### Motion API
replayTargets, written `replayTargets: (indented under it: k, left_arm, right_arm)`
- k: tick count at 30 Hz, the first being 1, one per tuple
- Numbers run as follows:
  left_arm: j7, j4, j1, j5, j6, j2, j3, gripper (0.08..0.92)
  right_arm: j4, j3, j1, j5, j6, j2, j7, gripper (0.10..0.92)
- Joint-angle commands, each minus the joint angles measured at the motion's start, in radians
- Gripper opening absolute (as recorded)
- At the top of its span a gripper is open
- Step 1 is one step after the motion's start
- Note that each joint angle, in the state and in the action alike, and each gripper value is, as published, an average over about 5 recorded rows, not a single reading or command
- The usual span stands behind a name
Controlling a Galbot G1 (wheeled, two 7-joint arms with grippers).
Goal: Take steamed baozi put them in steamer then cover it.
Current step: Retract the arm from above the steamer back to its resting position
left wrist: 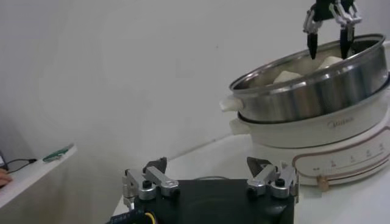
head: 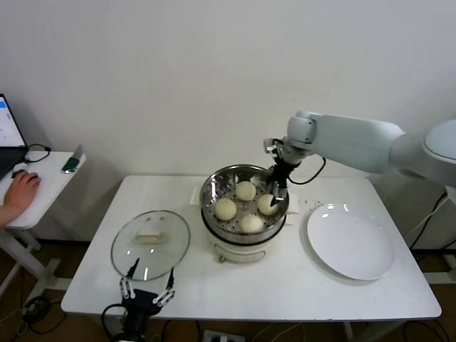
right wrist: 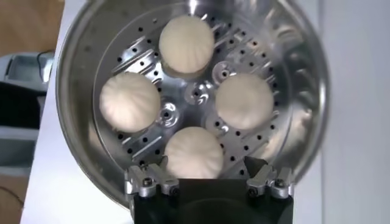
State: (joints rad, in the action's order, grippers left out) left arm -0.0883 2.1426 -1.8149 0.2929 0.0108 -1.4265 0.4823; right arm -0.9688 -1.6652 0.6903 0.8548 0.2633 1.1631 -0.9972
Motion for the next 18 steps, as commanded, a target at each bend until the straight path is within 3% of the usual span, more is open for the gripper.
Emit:
replayTargets:
  k: [1,8,18]
  left_arm:
    - [-0.003,0.001,0.006,0.031,-0.003,-0.005,-0.003,0.823]
    - [-0.006,-0.006,0.043,0.035,0.005,0.001,0.006,0.823]
    - [-0.017,-0.001,0.066,0.052,0.007,0.009,0.017,0.823]
  right_arm:
    - [-0.094,0.123,0.041,0.071,-0.141,-0.203,0.21,0.823]
    - [-0.262,0.34,-0.118,0.048,-0.227,-0.451,0.39,0.823]
    - [-0.368,0.928,-0.674,-0.028,-0.34,-0.682,0.59,0.823]
